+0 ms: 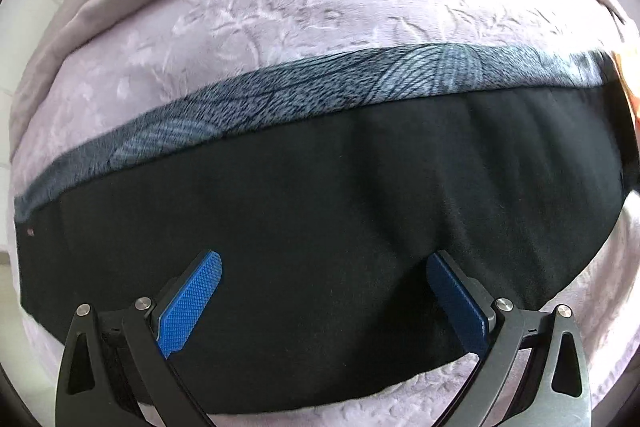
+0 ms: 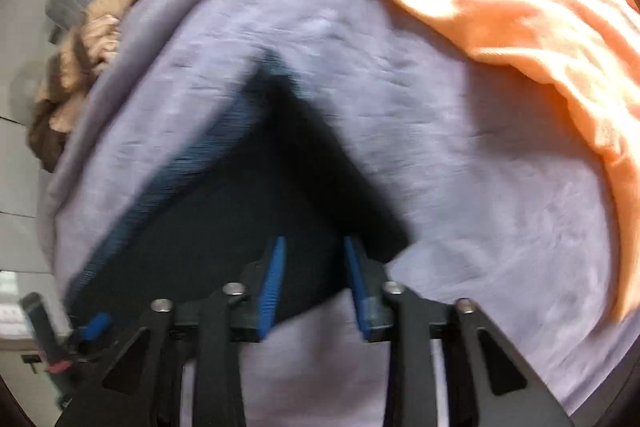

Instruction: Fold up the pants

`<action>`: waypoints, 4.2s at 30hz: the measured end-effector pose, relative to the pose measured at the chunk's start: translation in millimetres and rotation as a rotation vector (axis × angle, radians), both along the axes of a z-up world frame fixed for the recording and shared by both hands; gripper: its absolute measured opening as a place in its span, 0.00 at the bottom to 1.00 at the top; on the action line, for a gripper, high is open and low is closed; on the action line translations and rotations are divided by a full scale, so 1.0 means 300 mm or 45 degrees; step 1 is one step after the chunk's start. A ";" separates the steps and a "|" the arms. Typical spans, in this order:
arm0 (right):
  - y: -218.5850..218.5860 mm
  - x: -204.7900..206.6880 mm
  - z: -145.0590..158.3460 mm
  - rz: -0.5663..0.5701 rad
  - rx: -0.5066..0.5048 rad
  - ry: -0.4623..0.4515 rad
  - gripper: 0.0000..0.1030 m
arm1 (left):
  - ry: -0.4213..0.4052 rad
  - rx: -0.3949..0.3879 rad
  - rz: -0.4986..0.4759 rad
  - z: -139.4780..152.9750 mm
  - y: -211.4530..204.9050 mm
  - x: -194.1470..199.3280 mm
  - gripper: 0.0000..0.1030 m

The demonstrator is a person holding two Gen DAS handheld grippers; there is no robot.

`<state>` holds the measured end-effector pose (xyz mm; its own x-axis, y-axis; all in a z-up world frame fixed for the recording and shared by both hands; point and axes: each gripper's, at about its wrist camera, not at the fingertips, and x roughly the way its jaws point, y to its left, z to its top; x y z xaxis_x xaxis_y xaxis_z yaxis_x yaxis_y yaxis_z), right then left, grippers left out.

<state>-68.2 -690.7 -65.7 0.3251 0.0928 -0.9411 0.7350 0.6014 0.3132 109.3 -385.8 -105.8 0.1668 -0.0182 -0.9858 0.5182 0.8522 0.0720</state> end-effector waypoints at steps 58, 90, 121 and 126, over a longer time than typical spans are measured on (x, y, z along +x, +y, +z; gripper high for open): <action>0.126 -0.123 -0.009 -0.032 0.392 -0.200 0.50 | 0.085 0.017 0.018 0.099 -0.245 -0.229 1.00; 0.009 -0.151 -0.112 -0.287 0.475 -0.379 0.51 | 0.085 0.001 -0.027 -0.038 -0.419 -0.253 1.00; -0.033 -0.031 -0.166 -0.246 0.617 -0.640 0.13 | -0.039 -0.071 -0.052 0.117 -0.401 -0.241 0.65; -0.033 -0.007 -0.127 -0.193 0.631 -0.699 0.13 | -0.088 -0.070 -0.095 0.060 -0.455 -0.234 0.65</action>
